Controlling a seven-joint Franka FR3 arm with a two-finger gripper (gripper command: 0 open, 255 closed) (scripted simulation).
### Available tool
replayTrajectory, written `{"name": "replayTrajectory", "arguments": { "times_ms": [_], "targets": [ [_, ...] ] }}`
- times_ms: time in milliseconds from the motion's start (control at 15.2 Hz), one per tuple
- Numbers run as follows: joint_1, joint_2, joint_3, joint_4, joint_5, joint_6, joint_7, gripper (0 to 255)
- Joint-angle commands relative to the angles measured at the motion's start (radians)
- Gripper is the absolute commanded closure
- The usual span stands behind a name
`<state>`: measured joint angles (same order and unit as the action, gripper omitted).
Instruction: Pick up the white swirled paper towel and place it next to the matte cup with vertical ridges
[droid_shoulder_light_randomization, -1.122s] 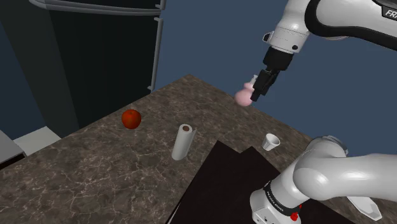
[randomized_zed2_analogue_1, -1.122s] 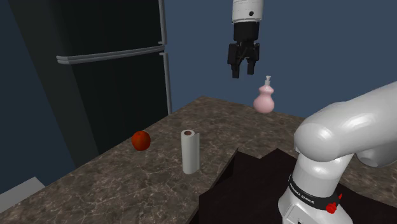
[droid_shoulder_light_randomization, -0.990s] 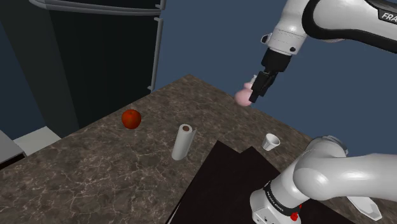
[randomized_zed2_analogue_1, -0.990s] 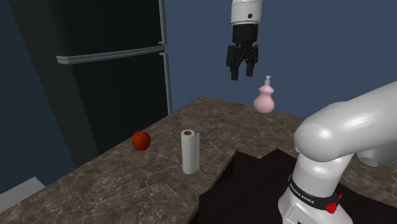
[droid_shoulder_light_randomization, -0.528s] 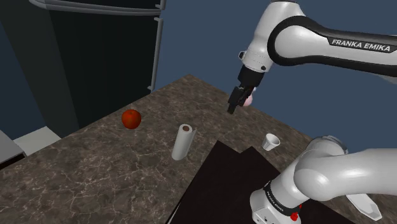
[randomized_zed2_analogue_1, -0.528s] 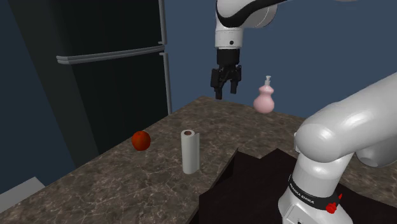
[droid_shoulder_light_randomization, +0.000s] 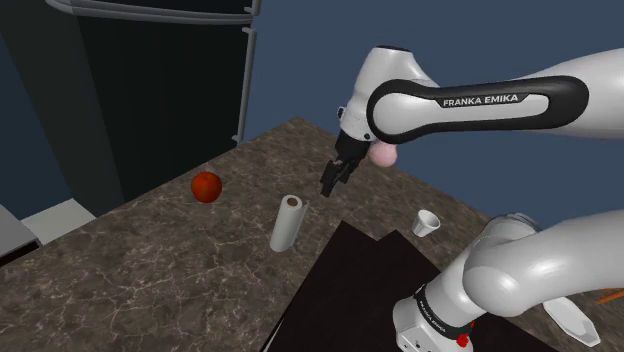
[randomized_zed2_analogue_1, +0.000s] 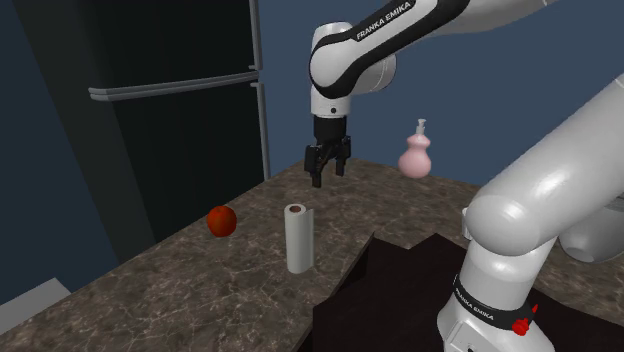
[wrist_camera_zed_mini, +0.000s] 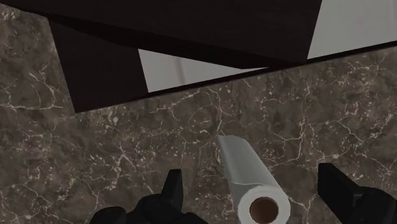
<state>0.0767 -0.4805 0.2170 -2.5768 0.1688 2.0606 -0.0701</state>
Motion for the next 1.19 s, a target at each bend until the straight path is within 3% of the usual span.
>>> {"name": "replayTrajectory", "arguments": {
  "times_ms": [0,462,1122],
  "targets": [
    [0.004,0.070,0.021,0.000,0.002,0.082,0.009,0],
    [0.006,0.335,0.084,0.044,-0.039,0.326,0.060,0],
    [0.005,0.426,0.092,0.015,-0.063,0.444,0.080,0]
  ]
}}
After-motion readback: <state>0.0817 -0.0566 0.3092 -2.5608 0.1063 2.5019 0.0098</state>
